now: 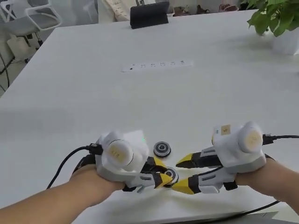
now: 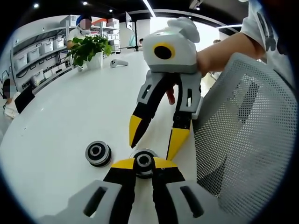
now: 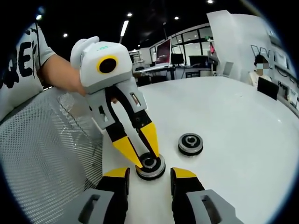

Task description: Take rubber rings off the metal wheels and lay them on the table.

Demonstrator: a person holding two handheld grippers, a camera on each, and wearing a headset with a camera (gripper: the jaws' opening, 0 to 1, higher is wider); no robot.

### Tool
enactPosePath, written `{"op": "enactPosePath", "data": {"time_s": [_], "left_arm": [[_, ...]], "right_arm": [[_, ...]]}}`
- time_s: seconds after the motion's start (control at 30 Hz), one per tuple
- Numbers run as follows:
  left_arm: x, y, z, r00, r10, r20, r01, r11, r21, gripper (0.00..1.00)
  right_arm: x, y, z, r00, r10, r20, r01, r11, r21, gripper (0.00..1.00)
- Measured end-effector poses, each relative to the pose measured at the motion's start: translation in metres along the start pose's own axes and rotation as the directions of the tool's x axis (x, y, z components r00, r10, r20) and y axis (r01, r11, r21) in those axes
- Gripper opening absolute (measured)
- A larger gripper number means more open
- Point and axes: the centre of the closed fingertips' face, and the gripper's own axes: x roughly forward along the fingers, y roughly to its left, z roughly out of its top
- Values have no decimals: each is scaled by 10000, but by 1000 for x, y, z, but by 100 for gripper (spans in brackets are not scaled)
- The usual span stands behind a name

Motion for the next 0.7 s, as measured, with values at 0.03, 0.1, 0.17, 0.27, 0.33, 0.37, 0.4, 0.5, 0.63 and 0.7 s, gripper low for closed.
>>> {"op": "enactPosePath", "data": {"time_s": [0.03, 0.1, 0.17, 0.27, 0.33, 0.37, 0.4, 0.5, 0.63, 0.7], "left_arm": [[0, 0, 0, 10000, 5, -1, -5, 10000, -8, 7], [0, 0, 0, 10000, 18, 5, -18, 10000, -26, 7], [0, 0, 0, 10000, 41, 10, -41, 10000, -19, 7], [0, 0, 0, 10000, 62, 22, -62, 10000, -42, 7], [0, 0, 0, 10000, 70, 24, -69, 10000, -47, 7], [0, 0, 0, 10000, 76, 26, -76, 10000, -51, 7], [0, 0, 0, 10000, 88, 29, -88, 9999, -59, 7], [0, 0, 0, 9999, 136, 44, -136, 9999, -83, 7], [0, 0, 0, 9999, 150, 40, -150, 9999, -81, 7], [0, 0, 0, 9999, 159, 48, -159, 9998, -100, 7]], "right_arm": [[2, -1, -1, 10000, -32, -11, 32, 10000, 51, 32], [4, -2, -3, 10000, -49, -42, 49, 9999, 102, 32], [5, -1, -3, 10000, -28, -30, 29, 9998, 176, 31], [8, 1, -4, 10000, -1, -50, 2, 9998, 203, 31], [9, 1, -4, 10000, 7, -26, -6, 9997, 224, 30], [9, 1, -4, 10000, 10, -25, -9, 9997, 238, 29], [9, 2, -4, 10000, 16, -21, -15, 9997, 241, 27], [8, 0, -4, 10000, -38, 15, 38, 9995, 321, 25], [6, 0, -4, 10000, -74, 59, 72, 9993, 365, 25], [5, 1, -4, 9999, -101, 83, 99, 9994, 344, 24]]}}
